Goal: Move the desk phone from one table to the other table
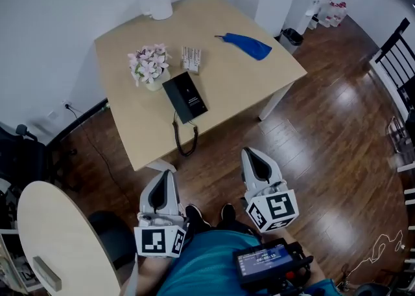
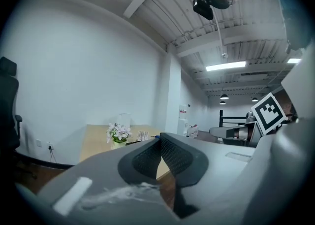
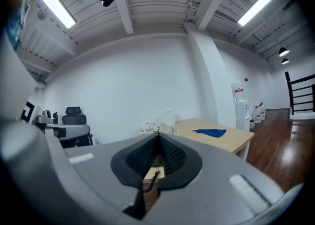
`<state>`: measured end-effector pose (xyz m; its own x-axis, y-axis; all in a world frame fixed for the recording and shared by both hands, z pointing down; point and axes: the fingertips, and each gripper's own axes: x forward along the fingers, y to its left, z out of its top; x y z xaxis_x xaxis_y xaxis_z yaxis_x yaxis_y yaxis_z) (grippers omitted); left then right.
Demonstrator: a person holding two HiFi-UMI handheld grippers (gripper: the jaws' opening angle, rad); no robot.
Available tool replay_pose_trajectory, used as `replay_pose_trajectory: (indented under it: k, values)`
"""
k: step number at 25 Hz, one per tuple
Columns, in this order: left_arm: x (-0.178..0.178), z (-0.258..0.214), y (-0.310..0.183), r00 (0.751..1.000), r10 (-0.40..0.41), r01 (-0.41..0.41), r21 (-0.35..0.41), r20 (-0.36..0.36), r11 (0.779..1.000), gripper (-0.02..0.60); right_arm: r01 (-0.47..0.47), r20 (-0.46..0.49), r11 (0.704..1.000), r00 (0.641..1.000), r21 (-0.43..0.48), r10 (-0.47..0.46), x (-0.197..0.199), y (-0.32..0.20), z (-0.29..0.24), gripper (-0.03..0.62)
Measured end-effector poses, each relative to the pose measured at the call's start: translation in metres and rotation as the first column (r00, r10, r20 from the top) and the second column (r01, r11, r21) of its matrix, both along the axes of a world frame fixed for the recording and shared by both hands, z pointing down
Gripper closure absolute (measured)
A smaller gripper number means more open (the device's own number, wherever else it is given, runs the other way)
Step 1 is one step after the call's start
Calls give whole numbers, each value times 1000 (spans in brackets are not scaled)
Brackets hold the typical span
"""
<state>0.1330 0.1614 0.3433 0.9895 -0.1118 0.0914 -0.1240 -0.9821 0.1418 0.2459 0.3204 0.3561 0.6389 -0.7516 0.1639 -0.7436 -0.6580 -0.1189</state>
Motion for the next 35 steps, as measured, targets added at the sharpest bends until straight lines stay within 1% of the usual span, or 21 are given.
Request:
replay_pose_trajectory:
  k: [6, 9, 12, 15, 18, 23, 31, 35]
  values:
    - [-8, 10, 34, 997, -70, 70, 16, 31, 997, 569, 79, 10, 997, 997, 7, -79, -6, 24, 11, 606]
    - [-12, 17, 42, 996, -80, 79, 20, 40, 997, 569, 70, 9, 997, 998, 11, -70, -2, 32, 16, 606]
    - [-19, 23, 37, 994, -98, 98, -2, 45, 995, 569, 70, 2, 998, 998, 0, -70, -9, 33, 17, 606]
    - [-20, 15, 30, 993, -111, 111, -4, 32, 994, 569, 71, -19, 997, 997, -9, -71, -16, 29, 8, 606]
    - [-23, 10, 24, 994, -105, 105, 2, 15, 995, 569, 65, -36, 998, 997, -3, -65, -23, 24, 2, 606]
    - [-33, 19, 23, 997, -69, 69, -15, 30, 998, 569, 54, -23, 998, 998, -6, -55, -38, 16, 8, 606]
    - [-30, 17, 22, 1000, -18, 18, 1, 24, 1000, 569, 22, -34, 1000, 999, -12, -22, -41, 14, 8, 606]
    - [-28, 15, 18, 1000, -15, 15, 10, 21, 1000, 569, 19, -44, 1000, 999, -7, -20, -40, 10, 3, 606]
